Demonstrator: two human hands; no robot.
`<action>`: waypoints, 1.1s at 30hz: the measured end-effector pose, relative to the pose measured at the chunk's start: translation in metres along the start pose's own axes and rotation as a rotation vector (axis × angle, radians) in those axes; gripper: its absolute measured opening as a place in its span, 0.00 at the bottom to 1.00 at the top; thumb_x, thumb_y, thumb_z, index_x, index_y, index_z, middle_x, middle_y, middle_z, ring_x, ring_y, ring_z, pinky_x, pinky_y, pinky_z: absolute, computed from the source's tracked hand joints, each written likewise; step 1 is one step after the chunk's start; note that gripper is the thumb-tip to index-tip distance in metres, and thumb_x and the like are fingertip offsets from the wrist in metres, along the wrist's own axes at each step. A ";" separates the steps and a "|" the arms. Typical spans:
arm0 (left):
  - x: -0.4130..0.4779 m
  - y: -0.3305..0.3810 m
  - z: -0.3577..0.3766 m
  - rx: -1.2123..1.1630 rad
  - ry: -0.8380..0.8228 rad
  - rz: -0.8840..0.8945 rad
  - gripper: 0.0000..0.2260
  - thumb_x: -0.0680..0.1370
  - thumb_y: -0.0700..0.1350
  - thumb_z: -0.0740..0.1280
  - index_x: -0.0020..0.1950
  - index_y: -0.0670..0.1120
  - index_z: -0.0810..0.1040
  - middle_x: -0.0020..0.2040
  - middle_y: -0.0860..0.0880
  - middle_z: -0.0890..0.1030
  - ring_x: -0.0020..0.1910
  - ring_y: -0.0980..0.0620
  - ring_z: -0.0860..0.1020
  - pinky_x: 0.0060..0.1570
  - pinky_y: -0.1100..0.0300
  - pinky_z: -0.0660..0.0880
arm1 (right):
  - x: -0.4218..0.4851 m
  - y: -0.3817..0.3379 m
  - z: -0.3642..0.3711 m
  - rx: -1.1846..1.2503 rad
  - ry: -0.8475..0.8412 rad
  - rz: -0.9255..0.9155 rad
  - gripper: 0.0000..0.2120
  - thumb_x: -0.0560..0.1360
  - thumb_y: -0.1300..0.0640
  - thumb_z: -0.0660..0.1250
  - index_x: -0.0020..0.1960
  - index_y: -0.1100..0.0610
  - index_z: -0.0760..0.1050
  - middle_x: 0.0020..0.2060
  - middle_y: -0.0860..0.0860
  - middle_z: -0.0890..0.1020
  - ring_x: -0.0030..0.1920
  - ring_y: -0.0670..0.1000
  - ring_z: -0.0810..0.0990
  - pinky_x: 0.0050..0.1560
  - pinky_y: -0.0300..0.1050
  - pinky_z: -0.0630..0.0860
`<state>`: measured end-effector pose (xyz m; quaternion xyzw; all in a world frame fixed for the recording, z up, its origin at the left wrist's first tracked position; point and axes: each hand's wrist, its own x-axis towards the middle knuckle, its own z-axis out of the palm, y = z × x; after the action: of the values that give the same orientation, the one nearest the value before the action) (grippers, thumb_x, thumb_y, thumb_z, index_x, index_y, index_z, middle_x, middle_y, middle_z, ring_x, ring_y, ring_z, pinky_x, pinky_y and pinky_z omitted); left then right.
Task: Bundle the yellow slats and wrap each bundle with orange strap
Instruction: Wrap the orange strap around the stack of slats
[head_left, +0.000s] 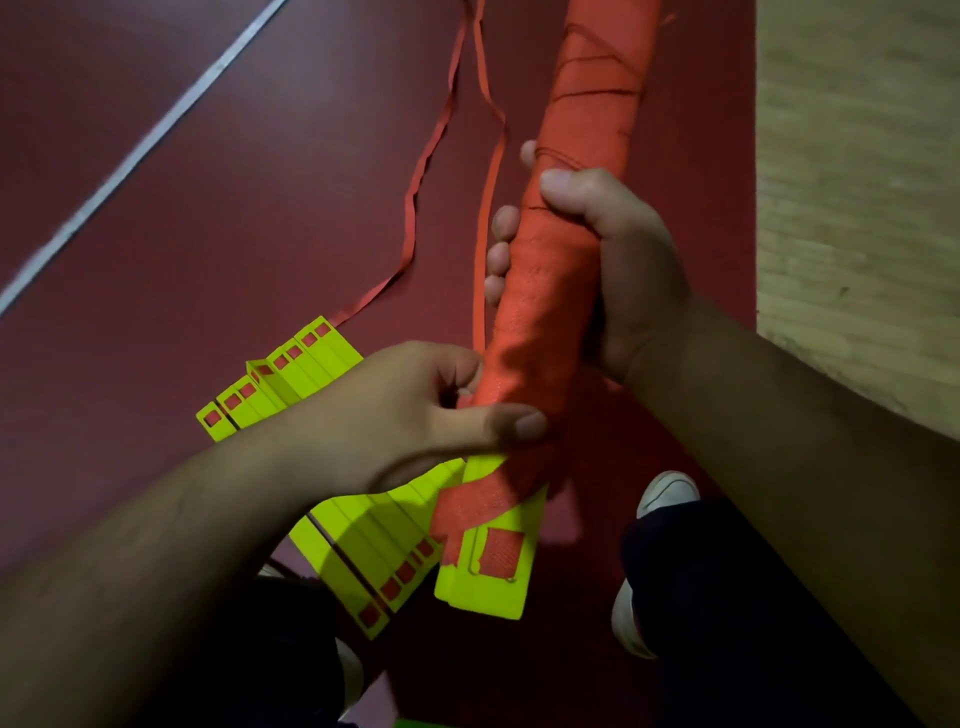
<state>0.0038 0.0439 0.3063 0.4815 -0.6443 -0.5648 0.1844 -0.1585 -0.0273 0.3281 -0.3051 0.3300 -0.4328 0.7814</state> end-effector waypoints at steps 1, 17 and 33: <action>-0.001 0.000 -0.001 0.078 0.016 -0.005 0.33 0.66 0.73 0.69 0.45 0.42 0.79 0.40 0.37 0.81 0.37 0.41 0.76 0.45 0.39 0.77 | 0.000 0.001 0.001 -0.028 0.006 -0.013 0.18 0.79 0.57 0.59 0.36 0.55 0.83 0.34 0.55 0.78 0.33 0.53 0.78 0.38 0.47 0.78; -0.009 0.009 0.005 0.499 0.221 0.036 0.21 0.67 0.69 0.67 0.41 0.52 0.73 0.30 0.54 0.77 0.29 0.57 0.73 0.29 0.58 0.67 | 0.005 0.004 0.006 -0.254 0.158 -0.231 0.14 0.68 0.52 0.69 0.49 0.59 0.74 0.37 0.59 0.78 0.36 0.57 0.77 0.34 0.50 0.79; -0.011 -0.001 -0.010 0.535 0.118 0.002 0.24 0.68 0.77 0.61 0.39 0.56 0.73 0.30 0.55 0.75 0.28 0.57 0.72 0.30 0.60 0.67 | 0.010 0.004 -0.003 -0.374 0.296 -0.187 0.13 0.70 0.56 0.74 0.50 0.58 0.75 0.36 0.55 0.80 0.35 0.57 0.80 0.40 0.59 0.80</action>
<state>0.0166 0.0478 0.3119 0.5445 -0.7593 -0.3453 0.0888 -0.1548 -0.0349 0.3204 -0.4069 0.4855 -0.4744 0.6113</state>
